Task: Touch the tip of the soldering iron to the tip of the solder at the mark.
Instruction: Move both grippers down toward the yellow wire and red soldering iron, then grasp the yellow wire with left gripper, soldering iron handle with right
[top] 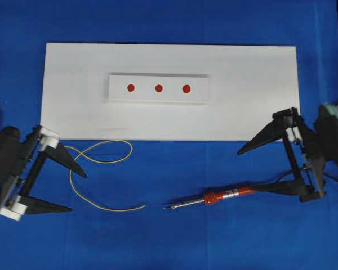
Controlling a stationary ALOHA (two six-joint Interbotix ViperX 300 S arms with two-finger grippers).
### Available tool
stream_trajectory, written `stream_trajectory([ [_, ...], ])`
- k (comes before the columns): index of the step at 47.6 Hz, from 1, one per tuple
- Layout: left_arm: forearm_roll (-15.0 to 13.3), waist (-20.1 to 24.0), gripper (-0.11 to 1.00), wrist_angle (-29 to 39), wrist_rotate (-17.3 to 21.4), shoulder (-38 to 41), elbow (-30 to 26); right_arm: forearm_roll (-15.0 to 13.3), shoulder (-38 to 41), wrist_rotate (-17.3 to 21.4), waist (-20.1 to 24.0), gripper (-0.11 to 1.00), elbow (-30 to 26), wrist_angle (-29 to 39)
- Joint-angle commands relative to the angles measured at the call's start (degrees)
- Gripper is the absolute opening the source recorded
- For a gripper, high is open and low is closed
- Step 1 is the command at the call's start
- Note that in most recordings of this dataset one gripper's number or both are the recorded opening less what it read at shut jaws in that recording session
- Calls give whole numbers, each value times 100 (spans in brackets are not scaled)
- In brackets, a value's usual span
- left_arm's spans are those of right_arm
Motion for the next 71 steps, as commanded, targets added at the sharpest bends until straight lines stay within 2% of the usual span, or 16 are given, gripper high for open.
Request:
stream_trajectory([
  [1, 9, -44, 84, -334, -44, 387, -105, 167, 448, -18, 105, 91, 18, -475],
  [12, 0, -176, 82, -1222, -105, 1424, -141, 949, 1705, -26, 325, 91, 62, -1318],
  [21, 9, -264, 82, -1468, -105, 2074, -290, 1371, 2654, -26, 677, 91, -105, -1767],
  [29, 9, -281, 81, -1521, -132, 2637, -510, 1731, 3190, -26, 1011, 91, -325, -1969],
  [38, 9, -281, 73, -1652, -132, 3182, -615, 1978, 3533, -26, 1125, 89, -448, -2004],
  [50, 0, -281, 53, -1969, -132, 3533, -668, 1995, 3683, -44, 1160, 80, -510, -2030],
  [56, 0, -290, 44, -1960, -132, 3524, -633, 1969, 3683, -123, 1195, 63, -527, -2039],
  [65, 9, -290, 24, -1802, -114, 3516, -624, 1898, 3691, -229, 1195, 13, -571, -2030],
  [67, 9, -290, 20, -1696, -105, 3507, -633, 1898, 3691, -229, 1195, 6, -571, -2030],
  [71, 9, -290, 7, -1503, -105, 3480, -668, 1898, 3691, -229, 1195, 6, -580, -2030],
])
